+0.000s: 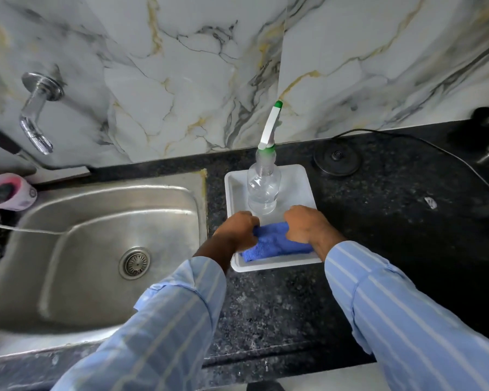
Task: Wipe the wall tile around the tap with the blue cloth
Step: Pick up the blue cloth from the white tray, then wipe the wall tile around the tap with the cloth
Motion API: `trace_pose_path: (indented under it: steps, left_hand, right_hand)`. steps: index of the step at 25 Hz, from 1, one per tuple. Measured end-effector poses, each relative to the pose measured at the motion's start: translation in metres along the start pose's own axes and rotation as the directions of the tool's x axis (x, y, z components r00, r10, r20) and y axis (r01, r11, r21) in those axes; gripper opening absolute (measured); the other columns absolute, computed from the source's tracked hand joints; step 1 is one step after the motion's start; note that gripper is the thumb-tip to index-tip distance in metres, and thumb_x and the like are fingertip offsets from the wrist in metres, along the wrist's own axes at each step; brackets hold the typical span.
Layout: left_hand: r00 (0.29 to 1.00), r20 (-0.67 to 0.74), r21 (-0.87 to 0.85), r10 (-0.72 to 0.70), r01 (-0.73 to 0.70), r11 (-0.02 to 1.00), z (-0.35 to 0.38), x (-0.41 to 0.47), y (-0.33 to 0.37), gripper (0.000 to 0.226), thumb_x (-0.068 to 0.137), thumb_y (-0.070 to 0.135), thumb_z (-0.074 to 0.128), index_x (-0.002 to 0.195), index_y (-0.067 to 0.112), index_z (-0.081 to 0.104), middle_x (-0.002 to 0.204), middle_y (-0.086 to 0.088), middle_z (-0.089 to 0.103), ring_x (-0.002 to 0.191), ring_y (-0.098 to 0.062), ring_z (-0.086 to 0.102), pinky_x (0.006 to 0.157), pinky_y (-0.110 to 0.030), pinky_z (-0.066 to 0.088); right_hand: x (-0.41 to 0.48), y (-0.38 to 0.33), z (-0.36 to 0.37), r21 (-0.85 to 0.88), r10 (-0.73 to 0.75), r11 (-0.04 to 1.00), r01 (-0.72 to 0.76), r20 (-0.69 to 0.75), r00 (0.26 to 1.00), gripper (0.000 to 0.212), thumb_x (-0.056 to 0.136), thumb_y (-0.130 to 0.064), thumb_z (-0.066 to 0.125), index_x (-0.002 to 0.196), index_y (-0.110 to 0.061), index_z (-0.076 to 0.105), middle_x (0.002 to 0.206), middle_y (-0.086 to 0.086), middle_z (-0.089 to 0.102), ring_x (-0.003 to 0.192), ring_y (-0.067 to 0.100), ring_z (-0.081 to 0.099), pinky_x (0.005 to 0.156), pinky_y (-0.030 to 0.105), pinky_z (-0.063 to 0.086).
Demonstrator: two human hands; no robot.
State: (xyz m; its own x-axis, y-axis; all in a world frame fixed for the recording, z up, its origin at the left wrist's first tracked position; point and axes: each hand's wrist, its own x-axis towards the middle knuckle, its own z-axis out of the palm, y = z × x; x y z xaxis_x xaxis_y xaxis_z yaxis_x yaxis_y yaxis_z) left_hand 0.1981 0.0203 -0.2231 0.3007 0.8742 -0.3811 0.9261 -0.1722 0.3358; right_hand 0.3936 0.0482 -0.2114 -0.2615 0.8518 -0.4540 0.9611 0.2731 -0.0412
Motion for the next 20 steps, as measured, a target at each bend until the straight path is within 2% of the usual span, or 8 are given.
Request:
trace_pose_path:
  steps: [2,4,7,10,12,15,19,20]
  left_hand:
    - [0.998,-0.040,-0.130,-0.039,0.033,0.991,-0.022,-0.014,0.000,0.024,0.090,0.009,0.063,0.111,0.010,0.073,0.111,-0.013,0.071,0.099,-0.031,0.065,0.081,-0.030,0.050]
    - [0.991,-0.104,-0.184,-0.083,0.062,0.981,-0.048,-0.028,-0.001,0.024,0.091,0.011,0.065,0.113,0.014,0.073,0.109,-0.010,0.073,0.092,-0.025,0.062,0.079,-0.027,0.046]
    - [0.973,-0.203,-0.184,-0.108,0.070,0.980,-0.091,-0.054,-0.009,0.029,0.089,0.012,0.067,0.117,0.015,0.073,0.111,-0.010,0.075,0.099,-0.029,0.067,0.080,-0.026,0.046]
    - [0.936,-0.326,-0.205,-0.130,0.064,0.977,-0.133,-0.084,-0.026,0.033,0.087,0.007,0.070,0.119,0.015,0.076,0.113,-0.009,0.077,0.104,-0.028,0.069,0.084,-0.024,0.046]
    - [0.902,-0.404,-0.224,-0.150,0.062,0.973,-0.158,-0.103,-0.040,0.034,0.087,0.005,0.071,0.118,0.013,0.078,0.114,-0.008,0.077,0.106,-0.026,0.068,0.087,-0.023,0.046]
    - [0.838,-0.511,-0.254,-0.192,0.066,0.965,-0.199,-0.132,-0.067,0.028,0.084,0.004,0.075,0.110,0.013,0.081,0.106,-0.006,0.079,0.096,-0.019,0.067,0.082,-0.019,0.042]
    - [0.755,-0.613,-0.290,-0.234,0.061,0.955,-0.250,-0.168,-0.104,0.021,0.083,0.004,0.080,0.102,0.011,0.080,0.096,-0.007,0.078,0.086,-0.016,0.063,0.077,-0.022,0.043]
    - [0.724,-0.644,-0.303,-0.246,0.054,0.952,-0.260,-0.176,-0.114,0.019,0.083,0.003,0.079,0.101,0.011,0.080,0.094,-0.007,0.078,0.085,-0.017,0.064,0.077,-0.023,0.044]
  right_hand:
    - [-0.010,-0.003,-0.024,-0.008,-0.024,1.000,0.025,0.049,0.998,0.026,0.088,-0.025,0.058,0.110,-0.013,0.065,0.111,0.010,0.067,0.089,0.030,0.064,0.069,0.034,0.047]
    - [-0.019,-0.011,-0.051,-0.014,-0.073,0.997,0.074,0.050,0.996,0.021,0.087,-0.026,0.059,0.105,-0.016,0.065,0.106,0.009,0.068,0.077,0.025,0.057,0.065,0.032,0.043]
    - [-0.032,-0.030,-0.096,-0.007,-0.144,0.990,0.144,0.015,0.990,0.014,0.087,-0.027,0.060,0.099,-0.019,0.060,0.103,0.008,0.066,0.077,0.024,0.056,0.065,0.031,0.042]
    - [-0.044,-0.060,-0.141,-0.069,-0.233,0.971,0.230,-0.043,0.971,0.017,0.090,-0.021,0.056,0.105,-0.015,0.061,0.094,0.008,0.062,0.078,0.026,0.057,0.066,0.033,0.044]
    - [-0.050,-0.082,-0.171,-0.126,-0.288,0.952,0.279,-0.055,0.956,0.009,0.089,-0.014,0.052,0.091,-0.014,0.061,0.089,0.008,0.059,0.078,0.027,0.056,0.064,0.032,0.045]
    - [-0.058,-0.118,-0.215,-0.112,-0.334,0.940,0.322,-0.108,0.937,0.020,0.083,-0.009,0.052,0.066,-0.018,0.047,0.084,0.009,0.057,0.077,0.030,0.058,0.057,0.031,0.040]
    - [-0.058,-0.163,-0.262,-0.065,-0.407,0.913,0.403,-0.219,0.886,0.002,0.086,-0.018,0.061,0.084,-0.017,0.061,0.088,0.005,0.059,0.087,0.028,0.061,0.069,0.033,0.045]
    - [-0.056,-0.174,-0.271,-0.038,-0.417,0.906,0.421,-0.251,0.874,0.005,0.087,-0.021,0.062,0.089,-0.016,0.064,0.089,0.004,0.058,0.087,0.027,0.060,0.070,0.033,0.044]
